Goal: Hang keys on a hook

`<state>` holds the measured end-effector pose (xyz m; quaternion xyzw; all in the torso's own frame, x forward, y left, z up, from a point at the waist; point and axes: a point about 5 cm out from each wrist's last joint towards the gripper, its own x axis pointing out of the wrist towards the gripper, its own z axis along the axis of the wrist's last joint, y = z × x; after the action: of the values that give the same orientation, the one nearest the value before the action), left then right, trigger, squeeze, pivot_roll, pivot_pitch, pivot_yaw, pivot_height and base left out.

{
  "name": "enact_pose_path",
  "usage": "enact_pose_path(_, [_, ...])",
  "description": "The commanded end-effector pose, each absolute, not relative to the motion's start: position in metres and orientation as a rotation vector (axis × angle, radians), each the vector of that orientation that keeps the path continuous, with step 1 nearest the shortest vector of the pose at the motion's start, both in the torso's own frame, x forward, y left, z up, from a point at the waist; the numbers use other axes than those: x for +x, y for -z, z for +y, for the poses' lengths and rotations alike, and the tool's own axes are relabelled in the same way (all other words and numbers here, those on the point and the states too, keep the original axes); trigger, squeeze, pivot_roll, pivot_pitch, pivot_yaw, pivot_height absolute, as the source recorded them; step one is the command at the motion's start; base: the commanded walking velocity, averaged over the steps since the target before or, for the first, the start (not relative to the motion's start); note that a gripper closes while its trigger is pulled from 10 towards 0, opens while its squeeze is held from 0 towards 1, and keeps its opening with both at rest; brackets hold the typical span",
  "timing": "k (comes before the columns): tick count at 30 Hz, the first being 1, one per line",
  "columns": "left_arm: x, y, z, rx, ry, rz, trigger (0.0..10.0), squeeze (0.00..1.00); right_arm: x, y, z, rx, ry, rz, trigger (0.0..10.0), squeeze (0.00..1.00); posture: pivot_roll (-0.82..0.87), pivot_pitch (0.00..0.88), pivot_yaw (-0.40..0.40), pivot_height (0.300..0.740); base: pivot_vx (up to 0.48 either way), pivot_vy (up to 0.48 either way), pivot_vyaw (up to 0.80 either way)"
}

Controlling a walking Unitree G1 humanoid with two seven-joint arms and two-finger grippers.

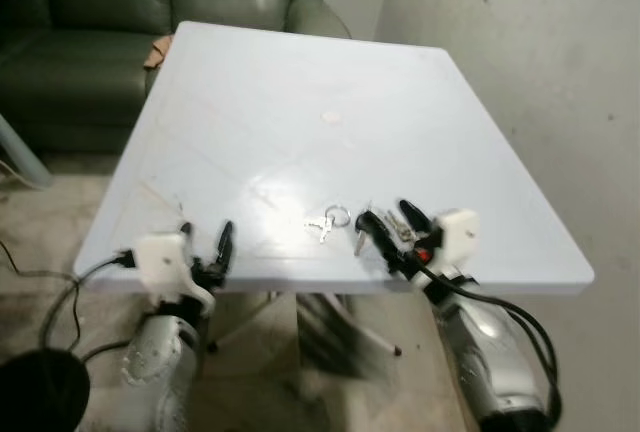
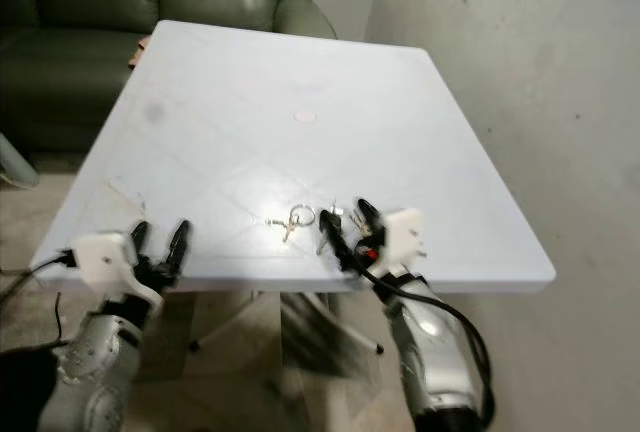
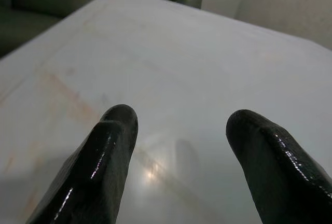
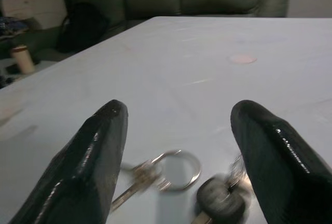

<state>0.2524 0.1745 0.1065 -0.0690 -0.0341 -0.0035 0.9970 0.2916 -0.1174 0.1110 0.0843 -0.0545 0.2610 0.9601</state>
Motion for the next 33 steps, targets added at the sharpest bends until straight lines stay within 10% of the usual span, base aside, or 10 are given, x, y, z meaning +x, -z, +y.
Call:
enact_pose_path(1, [0.253, -0.109, 0.164, -0.138, 0.027, -0.084, 10.0, 0.00, 0.292, -0.111, -0.129, 0.146, -0.500, -0.106, 10.0, 0.00, -0.06, 0.109, -0.090, 0.740, 0.000, 0.000, 0.00])
enact_pose_path(33, [0.239, -0.108, 0.122, -0.037, 0.252, -0.097, 10.0, 0.00, 0.305, -0.116, -0.130, 0.015, -0.524, -0.052, 10.0, 0.00, -0.06, 0.169, -0.110, 0.740, 0.000, 0.000, 0.00])
